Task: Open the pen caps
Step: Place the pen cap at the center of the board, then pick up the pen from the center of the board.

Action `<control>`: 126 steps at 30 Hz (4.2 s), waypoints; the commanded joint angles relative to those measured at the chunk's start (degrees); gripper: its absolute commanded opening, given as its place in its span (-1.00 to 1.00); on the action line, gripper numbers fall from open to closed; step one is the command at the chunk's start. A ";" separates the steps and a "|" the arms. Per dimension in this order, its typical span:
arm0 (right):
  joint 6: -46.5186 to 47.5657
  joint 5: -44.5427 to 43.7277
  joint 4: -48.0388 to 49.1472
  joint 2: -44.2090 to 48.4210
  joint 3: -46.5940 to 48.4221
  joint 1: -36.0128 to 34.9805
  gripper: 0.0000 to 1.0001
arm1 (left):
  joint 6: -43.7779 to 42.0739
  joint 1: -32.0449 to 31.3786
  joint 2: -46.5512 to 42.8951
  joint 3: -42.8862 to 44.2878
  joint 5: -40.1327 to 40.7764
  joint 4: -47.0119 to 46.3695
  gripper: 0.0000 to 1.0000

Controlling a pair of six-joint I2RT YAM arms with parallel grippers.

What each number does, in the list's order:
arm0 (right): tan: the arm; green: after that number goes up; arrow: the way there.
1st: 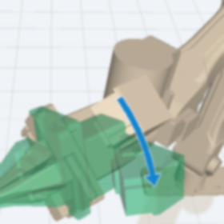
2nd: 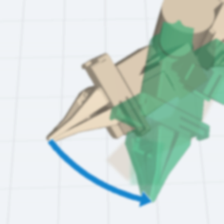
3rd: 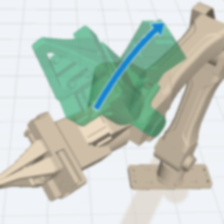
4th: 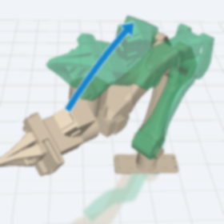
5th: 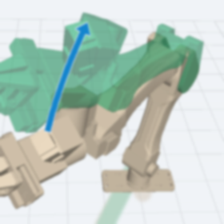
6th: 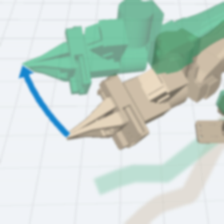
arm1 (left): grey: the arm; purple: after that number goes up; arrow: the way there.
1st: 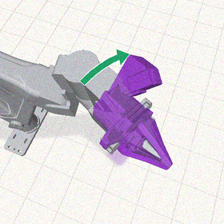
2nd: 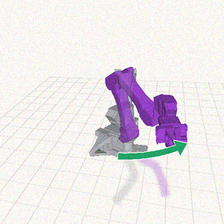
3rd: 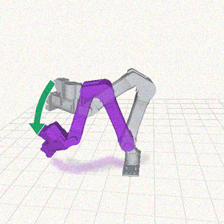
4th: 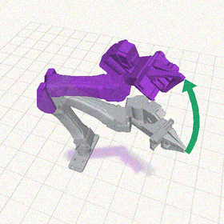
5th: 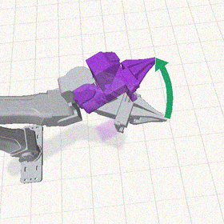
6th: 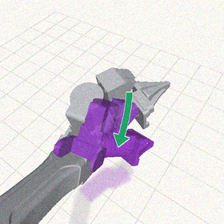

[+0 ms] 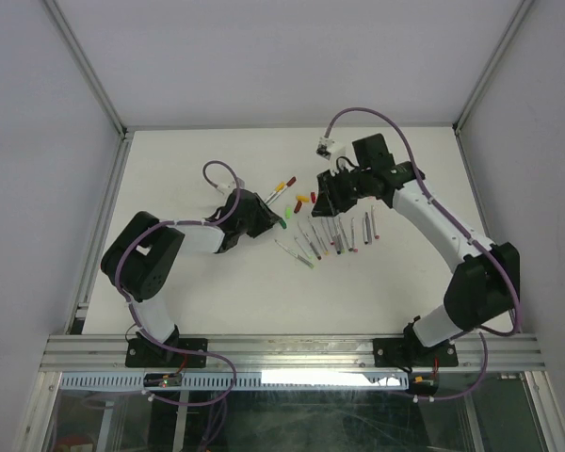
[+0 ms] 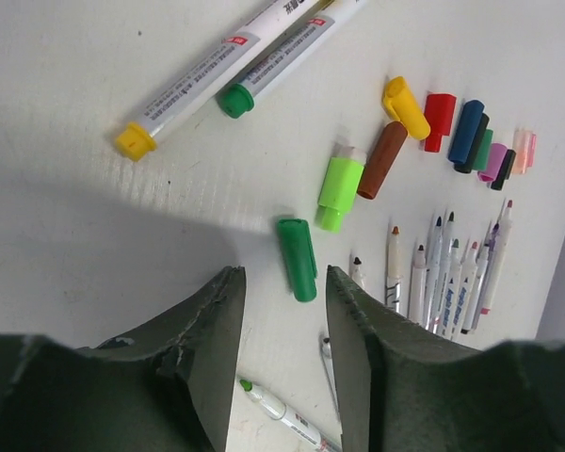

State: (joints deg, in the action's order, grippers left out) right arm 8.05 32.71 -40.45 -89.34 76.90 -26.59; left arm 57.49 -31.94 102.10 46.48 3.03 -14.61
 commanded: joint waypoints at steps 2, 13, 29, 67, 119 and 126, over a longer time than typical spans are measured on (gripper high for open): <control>1.79 8.66 7.16 8.78 -2.26 2.67 -0.27 | -4.96 -0.47 -1.61 2.30 3.54 5.20 -0.09; 12.36 24.18 16.39 19.29 -10.12 2.88 0.90 | -35.26 0.24 -13.37 4.05 3.56 3.85 0.31; 11.31 33.82 21.88 16.47 -19.54 8.51 0.91 | -58.89 8.65 10.59 39.93 -14.64 36.62 0.26; 11.02 34.11 20.99 14.97 -19.33 10.07 0.86 | -60.17 8.65 23.19 50.87 -9.66 45.49 -0.78; -26.97 23.79 67.90 3.57 -35.52 -3.21 0.61 | -13.85 -0.52 -36.67 -29.60 -11.69 -33.32 -1.00; -26.97 23.43 68.17 5.11 -35.75 -3.22 0.61 | -9.81 -8.25 -36.31 -34.20 -1.18 -49.11 -1.00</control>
State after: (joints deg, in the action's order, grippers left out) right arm -17.50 55.96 23.05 -85.95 41.32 -29.56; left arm 42.98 -36.97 66.92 12.73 -4.75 -44.56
